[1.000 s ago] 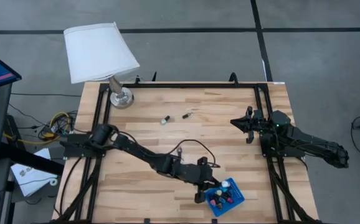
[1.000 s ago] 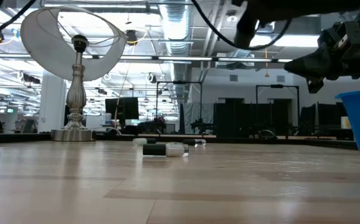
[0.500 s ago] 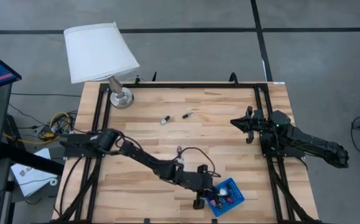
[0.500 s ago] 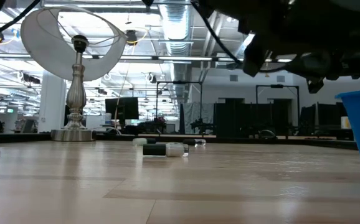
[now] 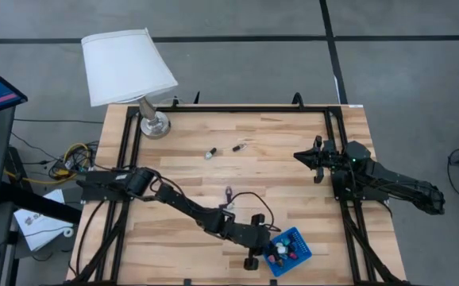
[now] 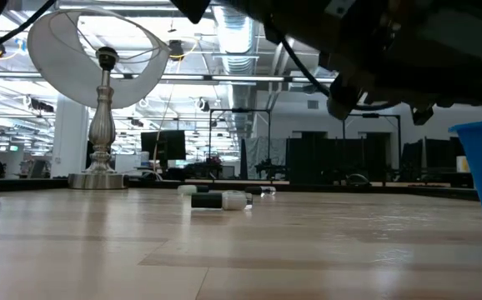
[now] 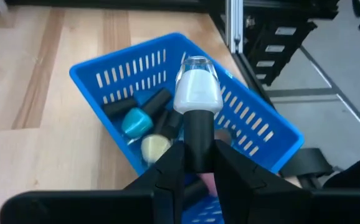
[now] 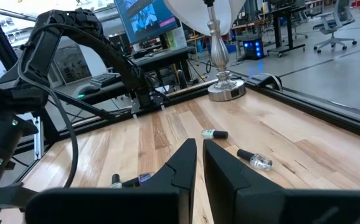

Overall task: Pick & Place Nail Polish
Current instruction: Put the top white nail polish into the blue bin

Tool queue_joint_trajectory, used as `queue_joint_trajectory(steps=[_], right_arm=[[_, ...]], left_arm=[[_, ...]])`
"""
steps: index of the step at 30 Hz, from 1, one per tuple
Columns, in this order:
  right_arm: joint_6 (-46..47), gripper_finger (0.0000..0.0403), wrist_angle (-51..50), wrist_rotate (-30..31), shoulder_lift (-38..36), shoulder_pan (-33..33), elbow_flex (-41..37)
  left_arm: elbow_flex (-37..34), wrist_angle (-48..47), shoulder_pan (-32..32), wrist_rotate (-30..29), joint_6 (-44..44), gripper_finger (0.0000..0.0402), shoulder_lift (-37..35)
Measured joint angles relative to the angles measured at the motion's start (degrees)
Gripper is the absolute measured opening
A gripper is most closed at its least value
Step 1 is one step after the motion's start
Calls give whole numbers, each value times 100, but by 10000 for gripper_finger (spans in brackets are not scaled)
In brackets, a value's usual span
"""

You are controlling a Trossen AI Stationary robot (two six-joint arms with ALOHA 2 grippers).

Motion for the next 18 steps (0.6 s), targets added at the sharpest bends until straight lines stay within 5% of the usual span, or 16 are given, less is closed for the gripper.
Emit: queue_joint_trajectory(steps=[18], right_arm=[[0,21,0,0,0,0,0]], left_arm=[[0,-204,-10,-24,171,74,16]])
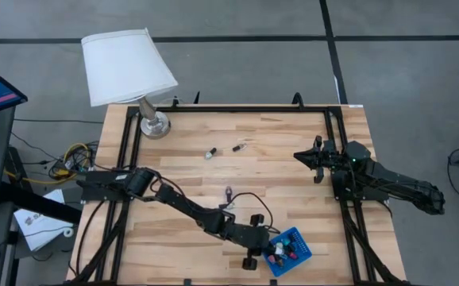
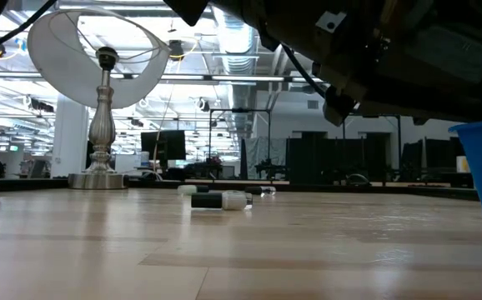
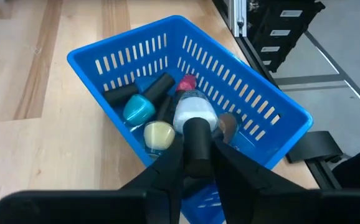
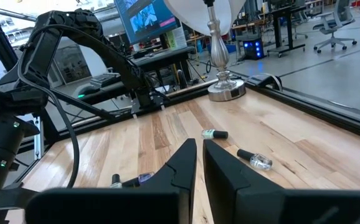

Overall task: Pick & Place Nail Polish
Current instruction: Put the top white nail polish into the blue bin, then put the gray nail polish into the blue bin

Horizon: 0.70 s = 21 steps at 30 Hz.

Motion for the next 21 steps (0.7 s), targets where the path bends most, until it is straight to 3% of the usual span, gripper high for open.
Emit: queue_joint_trajectory(steps=[14,21], right_arm=[[0,21,2,0,0,0,0],[0,21,1,0,-1,0,0]], left_arm=[[-2,4,1,10,0,137,-22],[0,-256,60,-271,114,156,-594]])
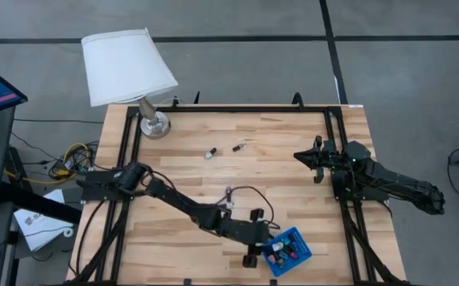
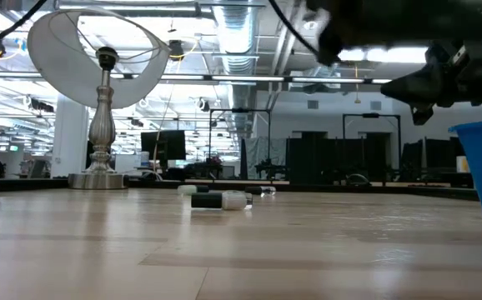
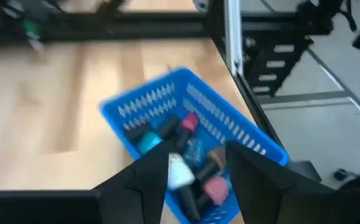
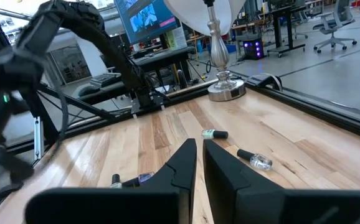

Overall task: Pick & Place Nail Polish
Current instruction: Put the gray nail polish into the blue bin

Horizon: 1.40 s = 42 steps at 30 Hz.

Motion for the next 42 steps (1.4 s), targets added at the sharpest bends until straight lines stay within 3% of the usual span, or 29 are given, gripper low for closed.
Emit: queue_joint_trajectory(steps=[13,19,29,33,37,42], right_arm=[[0,21,-1,0,-1,0,0],[0,21,1,-4,-1,4,-2],[0,21,1,-2,-1,4,0],[1,21,0,-2,-1,4,-2],[0,21,1,-2,-1,4,-2],[0,21,1,-2,-1,4,0]], left_arm=[[-21,-2357,786,-1541,13,157,-2100],[-782,-2588,1388,-2258,-48,157,-2972],[-3141,-2318,2541,-2207,-586,157,-4115],[-3968,-1651,3037,-1564,-578,162,-4282],[-4565,-1055,3425,-1152,-454,186,-4282],[-4968,-677,3736,-1133,-307,235,-4282]])
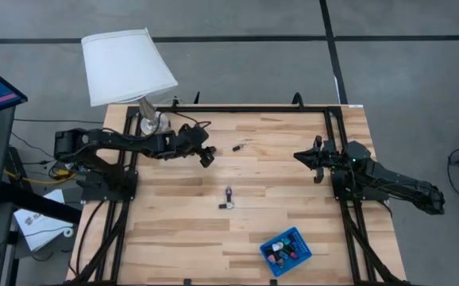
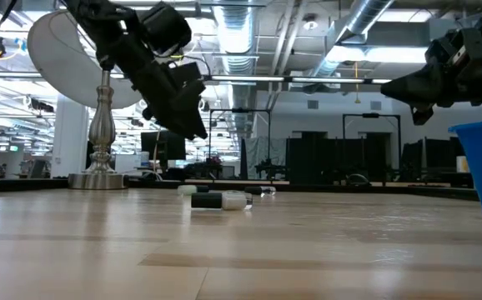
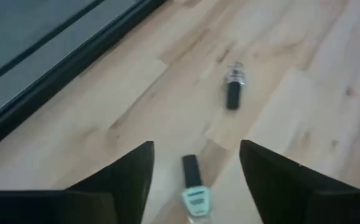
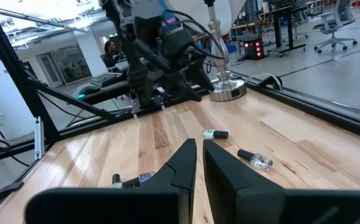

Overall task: Pick & Place Nail Polish
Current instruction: Put the gray nail polish into the blue bin

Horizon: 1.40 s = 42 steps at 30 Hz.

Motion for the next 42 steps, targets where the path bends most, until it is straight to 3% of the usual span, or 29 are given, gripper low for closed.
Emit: queue_joint_trajectory(steps=[8,23,30,34,42], right_arm=[[1,21,-1,0,0,0,0],[0,21,0,-17,0,0,-1],[0,21,0,-17,0,-2,0],[0,21,0,-17,0,-1,-1],[0,21,0,-17,0,-2,-1]], left_arm=[[-170,380,98,202,42,290,429],[-179,1062,76,97,-63,290,1708],[-236,1211,74,-8,-301,290,1843],[-616,1782,72,-67,-653,290,1841],[-1204,2927,-221,-322,-435,288,1849]])
